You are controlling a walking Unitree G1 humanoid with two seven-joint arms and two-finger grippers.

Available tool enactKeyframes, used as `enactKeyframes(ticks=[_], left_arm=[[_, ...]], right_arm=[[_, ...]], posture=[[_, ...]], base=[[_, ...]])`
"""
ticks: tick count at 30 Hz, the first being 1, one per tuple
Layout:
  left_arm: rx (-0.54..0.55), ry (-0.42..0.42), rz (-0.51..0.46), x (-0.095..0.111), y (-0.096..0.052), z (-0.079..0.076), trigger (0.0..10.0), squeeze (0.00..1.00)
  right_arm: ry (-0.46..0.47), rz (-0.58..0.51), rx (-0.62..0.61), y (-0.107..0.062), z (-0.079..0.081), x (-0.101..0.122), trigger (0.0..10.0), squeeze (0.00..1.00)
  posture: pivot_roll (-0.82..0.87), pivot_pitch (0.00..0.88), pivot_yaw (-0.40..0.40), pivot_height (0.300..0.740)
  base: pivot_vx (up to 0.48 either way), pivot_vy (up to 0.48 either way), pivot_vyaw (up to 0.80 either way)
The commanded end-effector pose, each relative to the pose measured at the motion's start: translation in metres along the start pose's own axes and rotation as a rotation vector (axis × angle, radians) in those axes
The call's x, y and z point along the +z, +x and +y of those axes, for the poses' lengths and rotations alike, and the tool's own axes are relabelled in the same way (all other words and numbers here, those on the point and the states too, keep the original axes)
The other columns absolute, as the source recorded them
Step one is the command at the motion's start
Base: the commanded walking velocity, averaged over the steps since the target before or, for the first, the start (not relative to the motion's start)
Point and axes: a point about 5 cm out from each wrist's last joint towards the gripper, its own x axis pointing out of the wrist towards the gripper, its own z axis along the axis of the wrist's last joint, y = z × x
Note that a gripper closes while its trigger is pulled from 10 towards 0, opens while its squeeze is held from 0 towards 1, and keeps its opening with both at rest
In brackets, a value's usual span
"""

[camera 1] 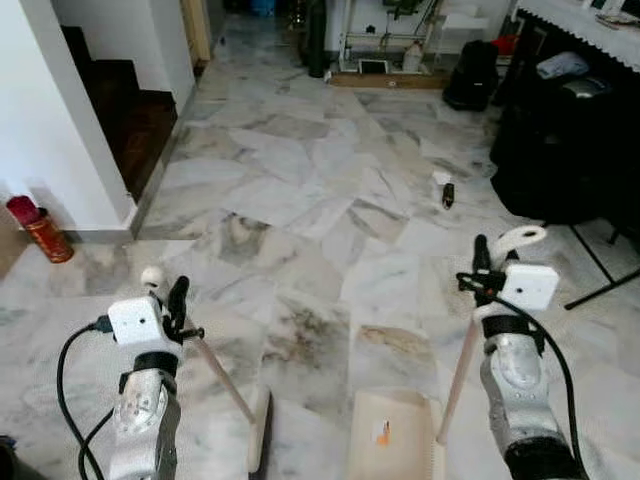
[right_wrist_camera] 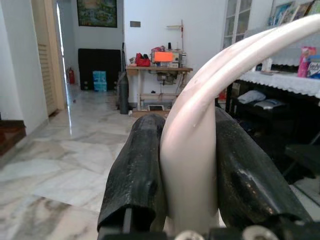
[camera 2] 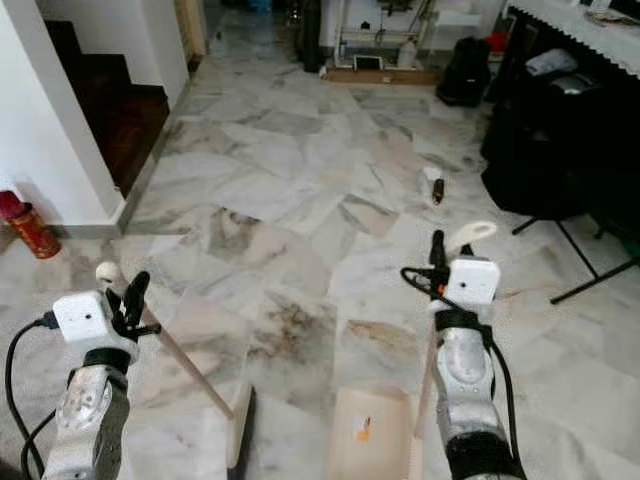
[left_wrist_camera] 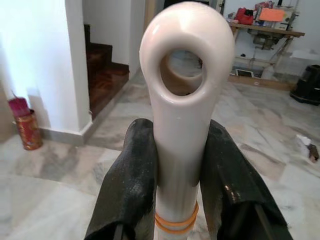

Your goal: Sweep floor

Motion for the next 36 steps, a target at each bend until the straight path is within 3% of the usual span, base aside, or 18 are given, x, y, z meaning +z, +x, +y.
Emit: enactKeyframes(ticks=[1,24,30,36], left_arm=[[-0.008,0.010,-0.046,0.011,0.005,-0.001,10.0,0.00],[0.019,0.031,-0.029,0.016,0.000,0.006,10.0,0.00],[0.027,0.032,-0.027,0.016,-0.003,0.007,10.0,0.00],[0.001,0.033,0.020,0.003,-0.014,0.006,10.0,0.00]], right_arm=[[0.008,-0.058,-0.021,0.006,-0.003,0.013,10.0,0.00],[0.033,-0.042,-0.019,0.005,0.005,0.020,10.0,0.00],[0.025,-0.018,-0.016,-0.001,0.005,0.013,10.0,0.00],[0.005,0.059,-0.022,-0.019,0.001,-0.008,10.0,0.00]], posture=[[-0.04,0.004,-0.008,0.740],[-0.05,0.100,0.001,0.740],[-0.04,0.118,0.005,0.740],[-0.05,0.118,0.014,0.740]], base=[[0.360,0.000,0.00],[0.400,0.000,0.00],[0.421,0.000,0.00],[0.422,0.000,0.00]])
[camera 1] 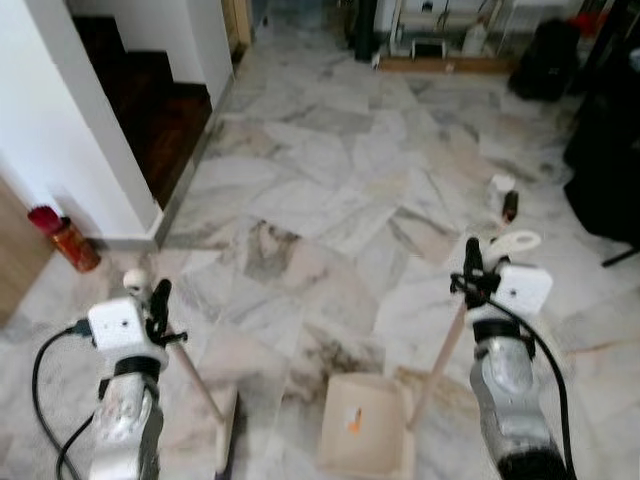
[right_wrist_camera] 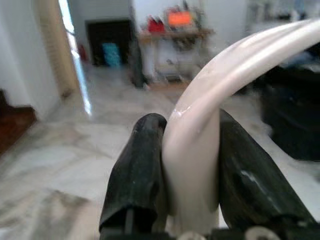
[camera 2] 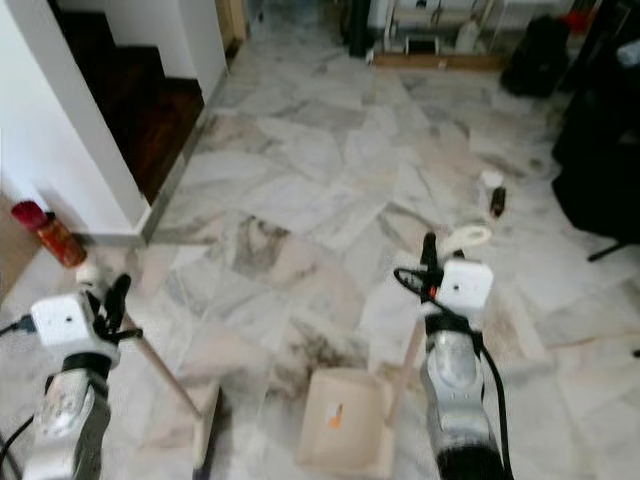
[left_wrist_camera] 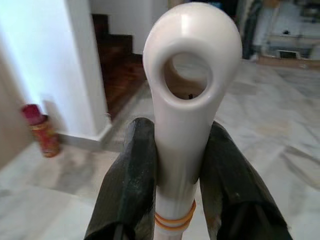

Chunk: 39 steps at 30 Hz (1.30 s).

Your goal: Sweep floor

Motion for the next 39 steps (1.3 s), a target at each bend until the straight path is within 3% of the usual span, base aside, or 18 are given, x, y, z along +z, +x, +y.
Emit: enactKeyframes(ticks=[1,8,14,39], left_arm=[[-0.004,0.013,0.005,-0.002,-0.004,0.004,10.0,0.00],[-0.008,0.014,0.041,-0.009,-0.023,0.007,10.0,0.00],[-0.007,0.022,0.072,-0.018,-0.027,0.009,10.0,0.00],[-0.013,0.019,0.051,-0.014,-0.020,0.008,10.0,0.00]], right_arm=[[-0.010,-0.028,0.035,0.000,0.008,0.003,10.0,0.00],[-0.024,0.046,0.043,-0.024,0.002,-0.017,10.0,0.00],[-0.042,0.111,0.025,-0.033,-0.005,-0.032,10.0,0.00],[-0.018,0.063,0.030,-0.022,-0.001,-0.022,10.0,0.00]], posture=[[-0.05,0.118,0.014,0.740],[-0.04,0.093,0.013,0.740],[-0.04,0.090,0.016,0.740],[-0.05,0.054,0.021,0.740]], base=[[0.424,0.000,0.00],[0.420,0.000,0.00],[0.414,0.000,0.00],[0.416,0.000,0.00]])
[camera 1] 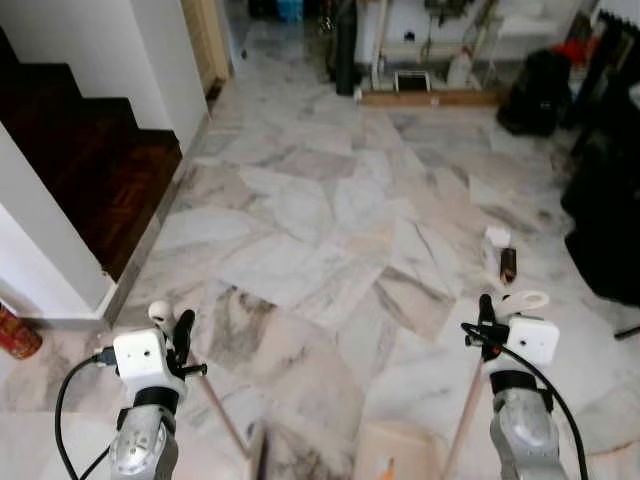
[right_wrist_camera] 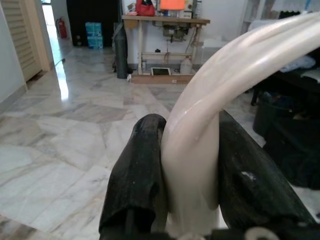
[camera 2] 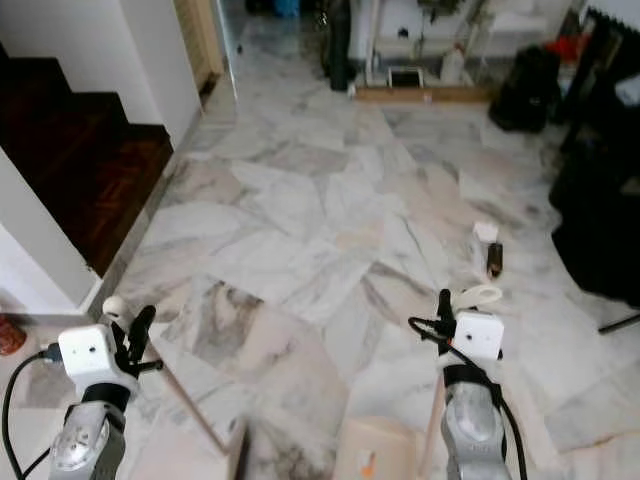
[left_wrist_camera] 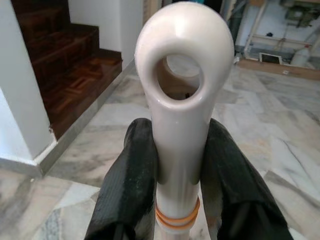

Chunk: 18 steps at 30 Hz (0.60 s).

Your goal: Sweep floor

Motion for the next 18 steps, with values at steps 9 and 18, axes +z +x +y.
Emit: enactKeyframes(ticks=[9,18], left_arm=[[-0.002,0.028,-0.033,0.0078,0.0039,0.0047,10.0,0.00],[-0.002,0.033,-0.034,0.0094,0.0045,0.0056,10.0,0.00]], right_arm=[[0.027,-0.054,0.009,0.0050,0.0089,0.0100,10.0,0.00],[0.031,-0.059,0.004,0.0065,0.0090,0.0113,10.0,0.00]], posture=[[-0.05,0.059,0.023,0.740],[-0.05,0.080,0.025,0.740]], base=[[0.416,0.000,0.00],[0.414,0.000,0.00]])
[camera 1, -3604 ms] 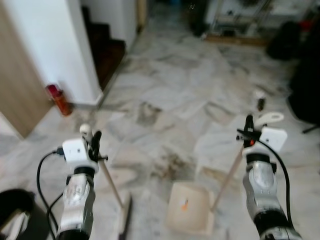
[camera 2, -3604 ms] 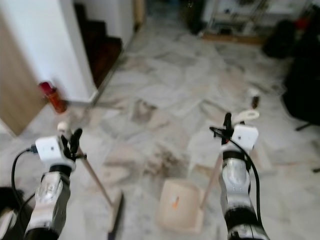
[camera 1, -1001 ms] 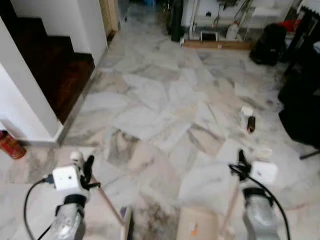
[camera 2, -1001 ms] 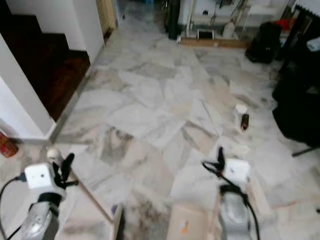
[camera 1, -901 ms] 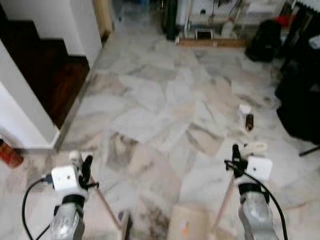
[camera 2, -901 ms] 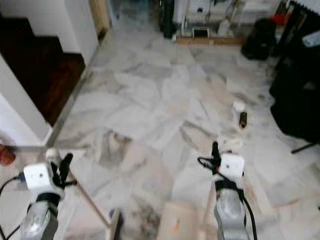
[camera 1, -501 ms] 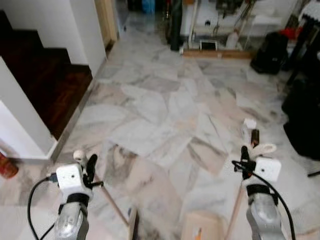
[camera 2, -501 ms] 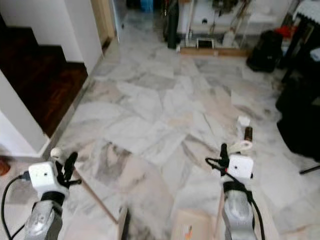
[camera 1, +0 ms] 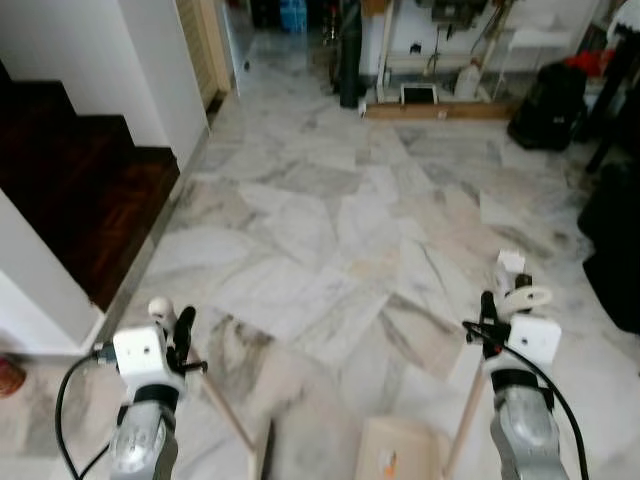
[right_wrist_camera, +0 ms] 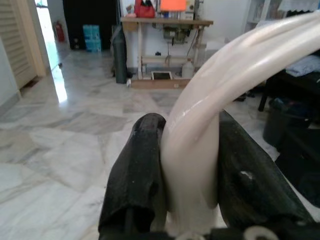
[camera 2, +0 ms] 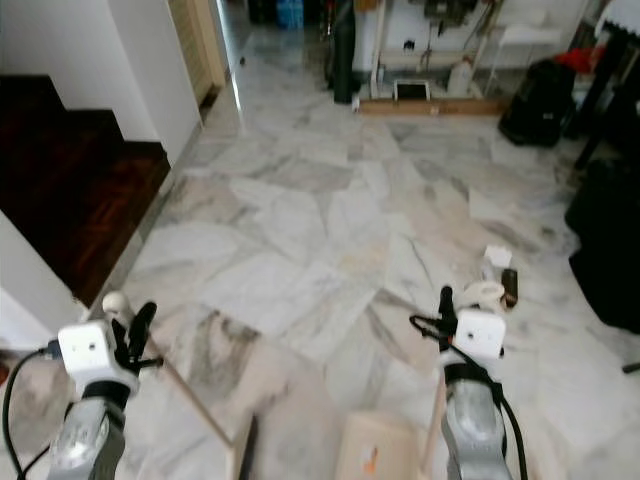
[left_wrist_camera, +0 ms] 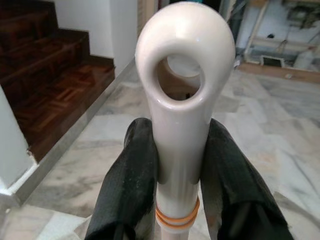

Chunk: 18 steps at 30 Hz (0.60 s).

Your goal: Sweep floor

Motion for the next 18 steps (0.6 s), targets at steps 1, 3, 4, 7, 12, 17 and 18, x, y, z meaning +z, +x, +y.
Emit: enactKeyframes(ticks=[1,3,4,7,12,17,18], left_arm=[[0.001,0.022,-0.022,0.0058,0.0023,0.0028,10.0,0.00],[0.003,0.023,-0.022,0.0060,0.0022,0.0032,10.0,0.00],[0.004,0.023,-0.021,0.0060,0.0022,0.0033,10.0,0.00],[0.002,0.022,-0.025,0.0071,0.0027,0.0032,10.0,0.00],[0.003,0.023,-0.029,0.0084,0.0034,0.0042,10.0,0.00],[0.004,0.024,-0.030,0.0089,0.0042,0.0043,10.0,0.00],[0.004,0.024,-0.030,0.0089,0.0040,0.0040,10.0,0.00]], right_arm=[[0.013,-0.039,0.001,0.0046,0.0025,0.0082,10.0,0.00],[0.013,-0.038,-0.001,0.0049,0.0029,0.0081,10.0,0.00],[0.013,-0.038,-0.001,0.0050,0.0031,0.0081,10.0,0.00],[0.017,-0.040,0.000,0.0060,0.0046,0.0089,10.0,0.00],[0.020,-0.038,0.000,0.0069,0.0064,0.0089,10.0,0.00],[0.022,-0.041,0.003,0.0083,0.0076,0.0099,10.0,0.00],[0.023,-0.042,0.003,0.0086,0.0077,0.0103,10.0,0.00]], posture=[[-0.05,0.086,0.026,0.740],[-0.05,0.088,0.026,0.740],[-0.05,0.088,0.026,0.740],[-0.05,0.093,0.024,0.740],[-0.04,0.093,0.024,0.740],[-0.04,0.094,0.022,0.740],[-0.04,0.094,0.022,0.740]], base=[[0.416,0.000,0.00],[0.414,0.000,0.00],[0.412,0.000,0.00],[0.412,0.000,0.00],[0.417,0.000,0.00],[0.415,0.000,0.00],[0.416,0.000,0.00]])
